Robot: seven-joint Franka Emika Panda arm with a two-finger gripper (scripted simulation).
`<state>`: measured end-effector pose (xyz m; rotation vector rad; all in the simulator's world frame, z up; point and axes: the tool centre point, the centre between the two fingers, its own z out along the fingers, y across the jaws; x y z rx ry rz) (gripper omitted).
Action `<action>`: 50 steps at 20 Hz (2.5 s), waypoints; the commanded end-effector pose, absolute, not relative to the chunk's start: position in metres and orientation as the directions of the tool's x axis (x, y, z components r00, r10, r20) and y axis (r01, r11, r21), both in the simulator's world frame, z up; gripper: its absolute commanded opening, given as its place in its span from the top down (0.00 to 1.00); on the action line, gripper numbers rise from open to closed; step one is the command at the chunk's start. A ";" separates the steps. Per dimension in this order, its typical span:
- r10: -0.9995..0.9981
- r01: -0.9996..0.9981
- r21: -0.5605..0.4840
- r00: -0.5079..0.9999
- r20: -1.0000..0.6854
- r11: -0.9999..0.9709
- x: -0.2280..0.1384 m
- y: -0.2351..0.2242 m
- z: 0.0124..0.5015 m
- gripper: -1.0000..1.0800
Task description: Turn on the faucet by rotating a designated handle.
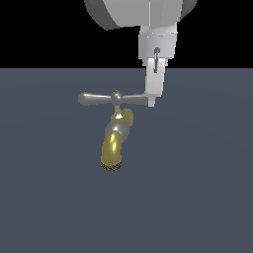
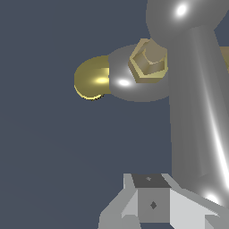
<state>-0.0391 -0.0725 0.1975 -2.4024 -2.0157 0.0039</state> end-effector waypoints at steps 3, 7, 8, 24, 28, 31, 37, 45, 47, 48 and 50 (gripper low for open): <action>0.985 0.985 0.000 0.172 0.000 -0.172 -0.023 -0.076 0.197 1.00; 0.985 0.985 0.000 0.172 0.000 -0.172 -0.012 -0.079 0.197 1.00; 0.985 0.985 0.000 0.172 0.000 -0.172 -0.009 -0.080 0.197 1.00; 0.985 0.985 -0.004 0.171 0.002 -0.171 0.028 -0.072 0.198 1.00; 0.985 0.985 -0.003 0.171 0.001 -0.171 0.041 -0.066 0.197 1.00; 0.985 0.985 -0.003 0.171 0.001 -0.171 0.050 -0.061 0.197 1.00; 0.985 0.985 -0.002 0.171 0.001 -0.171 0.068 -0.053 0.197 1.00; 0.985 0.985 -0.001 0.172 0.000 -0.172 0.090 -0.042 0.197 1.00; 0.981 0.981 -0.003 0.196 -0.008 -0.196 0.085 -0.061 0.197 1.00; 0.981 0.981 -0.003 0.195 -0.008 -0.195 0.087 -0.054 0.197 1.00; 0.981 0.981 -0.002 0.192 -0.006 -0.192 0.091 -0.040 0.197 1.00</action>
